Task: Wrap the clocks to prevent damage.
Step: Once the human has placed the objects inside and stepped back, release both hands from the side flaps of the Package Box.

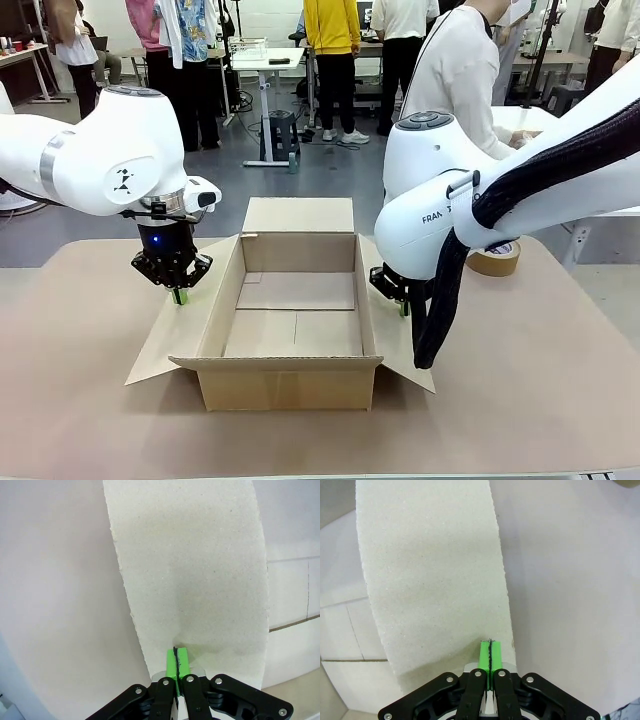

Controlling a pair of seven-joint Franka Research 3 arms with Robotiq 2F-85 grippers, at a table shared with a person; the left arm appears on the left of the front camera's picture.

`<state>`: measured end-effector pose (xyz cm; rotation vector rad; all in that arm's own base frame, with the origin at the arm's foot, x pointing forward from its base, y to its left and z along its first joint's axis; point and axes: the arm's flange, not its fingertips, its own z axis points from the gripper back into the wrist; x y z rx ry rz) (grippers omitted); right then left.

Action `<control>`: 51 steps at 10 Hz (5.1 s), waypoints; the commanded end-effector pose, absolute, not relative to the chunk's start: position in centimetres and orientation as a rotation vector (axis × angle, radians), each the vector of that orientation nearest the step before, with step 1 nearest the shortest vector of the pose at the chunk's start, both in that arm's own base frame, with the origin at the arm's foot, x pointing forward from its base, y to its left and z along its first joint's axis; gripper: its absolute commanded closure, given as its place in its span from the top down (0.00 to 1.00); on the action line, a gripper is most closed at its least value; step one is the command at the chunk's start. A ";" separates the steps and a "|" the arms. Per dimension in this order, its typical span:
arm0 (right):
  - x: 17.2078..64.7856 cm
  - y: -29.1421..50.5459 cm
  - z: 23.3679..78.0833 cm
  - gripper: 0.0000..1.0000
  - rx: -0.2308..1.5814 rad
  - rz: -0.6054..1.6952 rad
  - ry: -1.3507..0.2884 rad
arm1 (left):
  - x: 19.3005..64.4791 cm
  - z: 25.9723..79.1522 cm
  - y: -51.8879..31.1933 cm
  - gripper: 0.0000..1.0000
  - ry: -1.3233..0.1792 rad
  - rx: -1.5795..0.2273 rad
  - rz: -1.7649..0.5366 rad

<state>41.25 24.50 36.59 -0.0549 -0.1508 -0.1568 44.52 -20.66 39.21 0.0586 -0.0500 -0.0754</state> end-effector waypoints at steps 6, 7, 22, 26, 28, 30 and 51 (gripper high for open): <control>41.2 24.7 36.2 0.01 -0.056 -0.157 -0.145 | 44.5 39.1 -20.6 0.00 -0.051 0.066 -0.079; 41.2 24.7 36.2 0.01 -0.056 -0.157 -0.145 | 44.5 39.1 -20.6 0.00 -0.051 0.066 -0.079; 41.2 24.7 36.2 0.01 -0.056 -0.157 -0.145 | 44.5 39.1 -20.6 0.00 -0.051 0.066 -0.079; 41.2 24.7 36.2 0.01 -0.056 -0.157 -0.145 | 44.5 39.1 -20.6 0.00 -0.051 0.066 -0.079; 41.2 24.7 36.2 0.01 -0.056 -0.157 -0.145 | 44.5 39.1 -20.6 0.00 -0.051 0.066 -0.079; 41.2 24.7 36.2 0.01 -0.056 -0.157 -0.145 | 44.5 39.1 -20.6 0.00 -0.051 0.066 -0.079; 41.2 24.7 36.2 0.01 -0.056 -0.157 -0.145 | 44.5 39.1 -20.6 0.00 -0.051 0.066 -0.079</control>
